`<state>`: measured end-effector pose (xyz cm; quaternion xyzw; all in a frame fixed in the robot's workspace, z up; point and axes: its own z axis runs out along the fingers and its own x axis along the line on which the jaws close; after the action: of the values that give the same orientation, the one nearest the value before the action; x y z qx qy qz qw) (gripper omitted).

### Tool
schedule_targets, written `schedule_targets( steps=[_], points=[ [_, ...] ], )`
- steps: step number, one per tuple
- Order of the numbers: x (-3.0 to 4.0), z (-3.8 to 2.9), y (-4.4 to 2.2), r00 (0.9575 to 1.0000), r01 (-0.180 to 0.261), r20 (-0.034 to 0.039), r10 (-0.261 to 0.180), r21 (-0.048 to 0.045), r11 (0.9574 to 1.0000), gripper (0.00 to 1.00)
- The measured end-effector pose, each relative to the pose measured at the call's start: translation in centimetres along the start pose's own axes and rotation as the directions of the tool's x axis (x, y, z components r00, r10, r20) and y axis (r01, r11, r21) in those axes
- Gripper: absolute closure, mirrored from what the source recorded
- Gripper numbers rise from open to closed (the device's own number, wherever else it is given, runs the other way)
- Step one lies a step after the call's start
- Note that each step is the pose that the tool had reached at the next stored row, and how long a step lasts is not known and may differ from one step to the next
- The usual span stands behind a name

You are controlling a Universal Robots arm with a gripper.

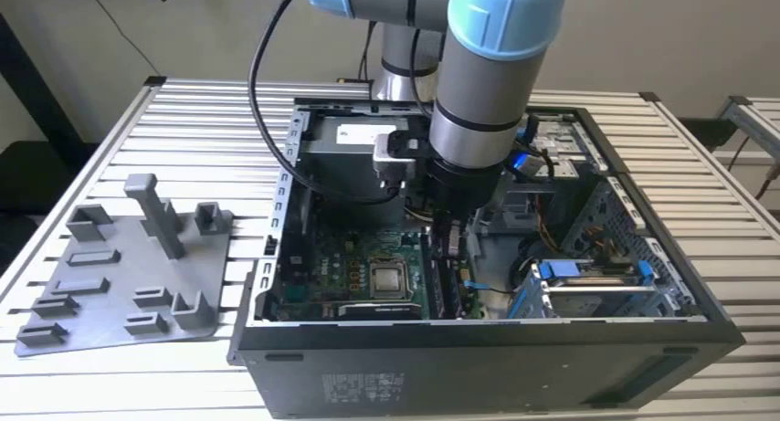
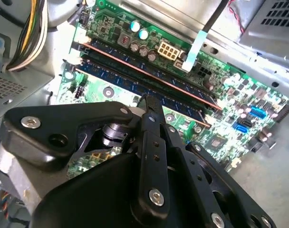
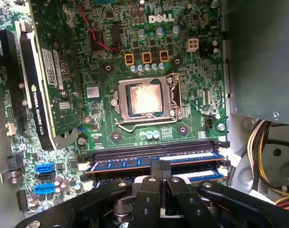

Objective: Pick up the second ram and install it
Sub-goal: 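Press down the second ram until it locks into place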

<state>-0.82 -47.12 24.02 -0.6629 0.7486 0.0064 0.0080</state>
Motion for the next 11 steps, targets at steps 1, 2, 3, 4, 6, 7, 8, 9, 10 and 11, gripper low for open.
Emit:
schedule_targets(
  steps=[1,2,3,4,6,7,8,9,10,11],
  points=[
    [0.01,-0.02,0.00,1.0000,0.000,-0.0004,0.000,0.0000,1.0000,0.89],
    [0.01,-0.02,0.01,1.0000,0.000,-0.0004,0.000,0.0000,1.0000,0.89],
    [0.01,0.06,0.01,1.0000,0.000,-0.0005,0.000,0.0000,1.0000,0.89],
    [0.01,0.25,0.01,1.0000,0.000,-0.0004,0.000,0.0000,1.0000,0.89],
    [0.02,0.60,0.01,1.0000,0.000,-0.0004,0.000,0.0000,1.0000,0.89],
    [0.02,0.79,0.01,1.0000,0.000,-0.0003,0.000,0.0000,1.0000,0.89],
    [0.02,0.96,0.01,1.0000,0.000,-0.0003,0.000,0.0000,1.0000,0.89],
    [0.03,1.16,0.01,1.0000,0.000,-0.0001,0.000,0.0000,1.0000,0.89],
    [0.03,1.34,0.01,1.0000,0.000,-0.0002,0.000,0.0000,1.0000,0.89],
    [0.04,1.51,0.01,1.0000,0.000,-0.0005,0.000,0.0000,1.0000,0.89]
  ],
)
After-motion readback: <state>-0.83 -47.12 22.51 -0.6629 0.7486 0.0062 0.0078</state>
